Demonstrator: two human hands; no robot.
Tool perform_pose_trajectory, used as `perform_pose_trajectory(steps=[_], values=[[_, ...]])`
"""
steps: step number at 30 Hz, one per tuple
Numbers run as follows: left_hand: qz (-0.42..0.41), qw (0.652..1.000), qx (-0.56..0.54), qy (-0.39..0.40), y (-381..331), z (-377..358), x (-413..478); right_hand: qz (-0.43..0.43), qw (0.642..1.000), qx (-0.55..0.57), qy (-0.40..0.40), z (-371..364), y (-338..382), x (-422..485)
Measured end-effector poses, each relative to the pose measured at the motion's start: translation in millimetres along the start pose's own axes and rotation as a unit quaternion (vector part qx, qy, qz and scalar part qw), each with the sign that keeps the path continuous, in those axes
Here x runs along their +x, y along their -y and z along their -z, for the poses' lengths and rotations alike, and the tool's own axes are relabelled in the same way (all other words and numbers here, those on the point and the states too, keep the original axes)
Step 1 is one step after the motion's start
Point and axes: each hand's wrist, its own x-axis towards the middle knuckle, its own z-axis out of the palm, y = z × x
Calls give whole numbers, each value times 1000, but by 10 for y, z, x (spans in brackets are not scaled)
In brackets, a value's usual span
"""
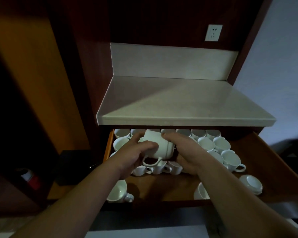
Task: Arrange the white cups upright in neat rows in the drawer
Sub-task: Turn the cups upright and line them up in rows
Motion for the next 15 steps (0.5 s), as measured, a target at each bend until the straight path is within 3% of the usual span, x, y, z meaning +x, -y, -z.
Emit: perform_pose_trajectory(steps=[2, 4, 7, 9, 12, 15], values=[[8, 999, 21, -33, 13, 17, 5, 74, 976, -205, -7, -8, 53, -38], [20, 998, 35, -53, 17, 38, -9, 141, 908, -395, 16, -14, 91, -56], [39, 997, 42, -48, 28, 34, -55, 205, 789, -573, 85, -110, 64, -31], [51, 996, 42, -55, 48, 13, -89, 238, 718, -649, 84, -183, -27, 26], [65, 993, 70, -68, 78, -3, -90, 243, 644, -724, 43, -232, -123, 127], [88, 988, 88, -87, 90, -10, -83, 260, 600, -756, 11, -262, -219, 166]])
